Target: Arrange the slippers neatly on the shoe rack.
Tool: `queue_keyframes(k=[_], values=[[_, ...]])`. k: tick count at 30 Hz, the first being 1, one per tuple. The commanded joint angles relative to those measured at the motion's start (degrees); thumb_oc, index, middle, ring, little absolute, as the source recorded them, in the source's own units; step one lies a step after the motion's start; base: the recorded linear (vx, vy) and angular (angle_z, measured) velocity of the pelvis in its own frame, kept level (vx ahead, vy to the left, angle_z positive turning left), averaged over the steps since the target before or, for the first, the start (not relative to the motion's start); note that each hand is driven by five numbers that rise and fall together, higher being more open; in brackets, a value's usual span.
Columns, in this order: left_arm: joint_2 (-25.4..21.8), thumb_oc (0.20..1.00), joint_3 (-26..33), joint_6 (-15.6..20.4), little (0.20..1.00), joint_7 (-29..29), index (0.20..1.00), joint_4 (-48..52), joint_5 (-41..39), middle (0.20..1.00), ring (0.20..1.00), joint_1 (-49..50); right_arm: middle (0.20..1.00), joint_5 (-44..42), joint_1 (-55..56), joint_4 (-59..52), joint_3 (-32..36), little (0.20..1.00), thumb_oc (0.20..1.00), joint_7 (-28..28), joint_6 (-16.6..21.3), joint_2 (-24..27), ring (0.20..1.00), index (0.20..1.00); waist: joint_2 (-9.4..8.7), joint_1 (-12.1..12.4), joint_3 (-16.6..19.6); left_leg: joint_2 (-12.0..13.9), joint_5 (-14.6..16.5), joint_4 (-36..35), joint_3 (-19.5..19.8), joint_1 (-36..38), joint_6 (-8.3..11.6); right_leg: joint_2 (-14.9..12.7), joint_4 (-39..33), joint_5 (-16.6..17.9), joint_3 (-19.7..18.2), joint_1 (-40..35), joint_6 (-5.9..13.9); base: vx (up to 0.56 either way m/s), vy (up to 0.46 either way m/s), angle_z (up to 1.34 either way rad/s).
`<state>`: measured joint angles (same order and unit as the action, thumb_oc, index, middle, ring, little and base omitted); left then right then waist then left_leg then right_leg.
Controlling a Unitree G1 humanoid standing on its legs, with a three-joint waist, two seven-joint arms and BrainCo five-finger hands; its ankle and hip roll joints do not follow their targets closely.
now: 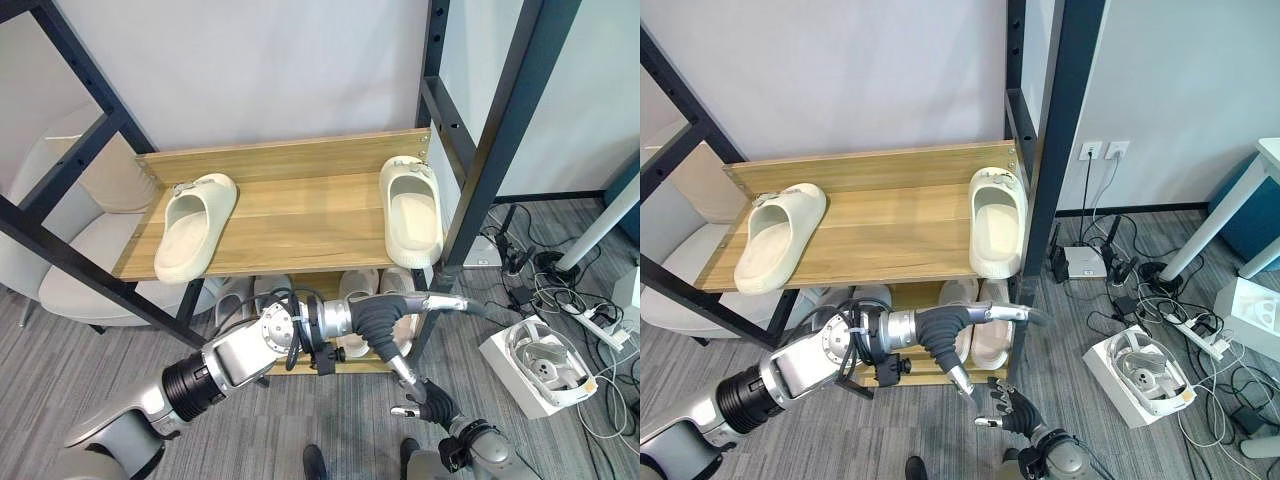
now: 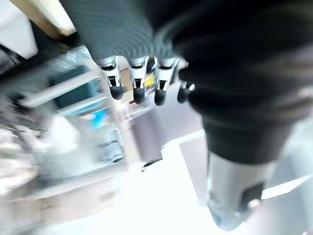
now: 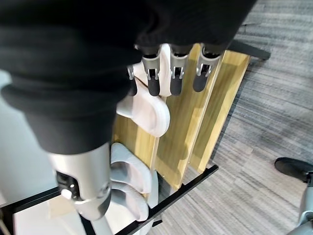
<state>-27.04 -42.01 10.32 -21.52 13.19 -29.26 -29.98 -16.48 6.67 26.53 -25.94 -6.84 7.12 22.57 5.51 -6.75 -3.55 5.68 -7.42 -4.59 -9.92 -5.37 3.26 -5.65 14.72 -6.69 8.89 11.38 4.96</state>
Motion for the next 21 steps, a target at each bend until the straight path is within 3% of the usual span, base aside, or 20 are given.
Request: queue_keyframes(k=[1, 2, 3, 4, 5, 6, 7, 8, 10, 17, 21], values=[[0.51, 1.000, 9.38, 4.63, 1.000, 5.82, 1.000, 0.18, -8.48, 1.000, 1.000, -0.85, 1.000, -2.62, -1.29, -4.78, 1.20, 1.000, 1.000, 0.47, 2.20, -1.85, 1.000, 1.000, -3.84, 0.41, -3.41, -3.60, 8.65, -0.41, -1.16, 7.50, 0.32, -0.05, -17.90, 6.16, 1.76, -11.33, 4.28, 0.01, -0.041, 0.02], [2.00, 1.000, 12.00, 5.70, 1.000, 7.53, 1.000, 0.29, -8.98, 1.000, 1.000, -0.41, 1.000, -2.85, -0.84, -5.58, 1.41, 1.000, 1.000, 0.58, 2.16, -1.94, 1.000, 1.000, -3.99, 0.51, -3.45, -3.59, 8.62, -0.41, -1.08, 7.51, 0.35, -0.04, -17.91, 6.09, 1.78, -11.38, 4.20, 0.03, -0.065, 0.08], [5.47, 1.000, 20.24, 9.94, 1.000, 16.70, 1.000, -1.10, -4.37, 1.000, 1.000, 0.10, 1.000, -3.55, 0.26, -6.61, 1.60, 1.000, 1.000, 1.20, 2.33, -2.21, 1.000, 1.000, -4.28, 0.75, -3.53, -3.57, 8.69, -0.41, -0.79, 7.59, 0.42, 0.04, -18.06, 5.83, 1.83, -11.67, 3.88, 0.03, -0.055, 0.07], [5.74, 1.000, 22.60, 10.62, 1.000, 19.52, 1.000, -1.28, -1.13, 1.000, 1.000, 0.12, 1.000, -3.44, 0.19, -6.22, 1.66, 1.000, 1.000, 1.45, 2.41, -2.29, 1.000, 1.000, -4.27, 0.82, -3.65, -3.57, 8.79, -0.41, -0.74, 7.65, 0.41, 0.07, -18.10, 5.79, 1.79, -11.77, 3.85, 0.03, -0.057, 0.07], [4.08, 1.000, 27.38, 12.40, 1.000, 28.87, 1.000, -3.26, 9.86, 1.000, 1.000, -1.75, 1.000, -3.13, -0.37, -4.78, 1.32, 1.000, 1.000, 2.33, 2.89, -2.97, 1.000, 1.000, -4.43, 1.11, -3.73, -3.50, 8.95, -0.41, -0.76, 7.73, 0.44, 0.25, -18.19, 5.78, 1.55, -11.82, 3.75, 0.00, 0.000, 0.00], [3.04, 1.000, 29.69, 12.63, 1.000, 31.82, 1.000, -4.11, 14.64, 1.000, 1.000, -1.91, 1.000, -2.96, -0.77, -4.06, 1.24, 1.000, 1.000, 2.48, 3.15, -3.19, 1.000, 1.000, -4.49, 1.12, -3.63, -3.44, 9.07, -0.41, -0.97, 7.78, 0.47, 0.32, -18.26, 5.77, 1.38, -11.83, 3.79, 0.05, -0.013, 0.02], [-0.88, 1.000, 32.88, 11.63, 1.000, 40.70, 1.000, -7.44, 28.18, 1.000, 1.000, -3.71, 1.000, -3.07, -1.05, -3.54, 1.30, 1.000, 1.000, 2.75, 3.97, -3.27, 1.000, 1.000, -4.47, 1.21, -3.37, -3.35, 9.16, -0.41, -1.23, 7.96, 0.59, 0.48, -18.38, 5.85, 1.10, -11.91, 3.89, 0.09, 0.049, 0.00], [-8.31, 1.000, 35.94, 7.99, 1.000, 47.23, 1.000, -12.84, 42.18, 1.000, 1.000, -4.33, 1.000, -2.63, -0.65, -2.62, 1.75, 1.000, 1.000, 2.60, 4.35, -2.66, 1.000, 1.000, -4.43, 1.27, -2.46, -3.23, 9.43, -0.41, -1.83, 8.46, 0.82, 0.50, -18.73, 5.95, 1.20, -12.36, 4.16, 0.09, 0.056, -0.05], [-9.66, 1.000, 36.00, 7.52, 1.000, 48.06, 1.000, -14.61, 43.56, 1.000, 1.000, -4.53, 1.000, -2.76, -0.44, -2.70, 1.76, 1.000, 1.000, 2.54, 4.35, -2.64, 1.000, 1.000, -4.54, 1.23, -2.33, -3.24, 9.50, -0.41, -1.83, 8.59, 0.83, 0.46, -18.79, 5.97, 1.26, -12.50, 4.21, 0.05, 0.042, -0.18], [-22.52, 1.000, 32.92, 1.10, 1.000, 50.33, 1.000, -27.27, 55.40, 1.000, 1.000, -7.74, 1.000, -3.57, -0.09, -2.92, 2.00, 1.000, 1.000, 1.70, 4.50, -1.74, 1.000, 1.000, -5.00, 1.49, -1.77, -3.54, 9.75, -0.41, -1.65, 8.56, 0.78, 0.03, -18.60, 6.21, 1.81, -12.65, 4.81, 0.02, 0.036, 0.02], [-26.49, 1.000, 30.32, -2.07, 1.000, 48.84, 1.000, -32.37, 60.53, 1.000, 1.000, -8.73, 1.000, -3.38, 0.80, -3.46, 1.97, 1.000, 1.000, 1.58, 4.69, -1.73, 1.000, 1.000, -5.09, 1.72, -2.22, -3.80, 9.81, -0.41, -2.15, 7.95, 0.60, -0.22, -18.43, 6.62, 1.60, -11.65, 5.20, 0.02, 0.043, -0.02]])
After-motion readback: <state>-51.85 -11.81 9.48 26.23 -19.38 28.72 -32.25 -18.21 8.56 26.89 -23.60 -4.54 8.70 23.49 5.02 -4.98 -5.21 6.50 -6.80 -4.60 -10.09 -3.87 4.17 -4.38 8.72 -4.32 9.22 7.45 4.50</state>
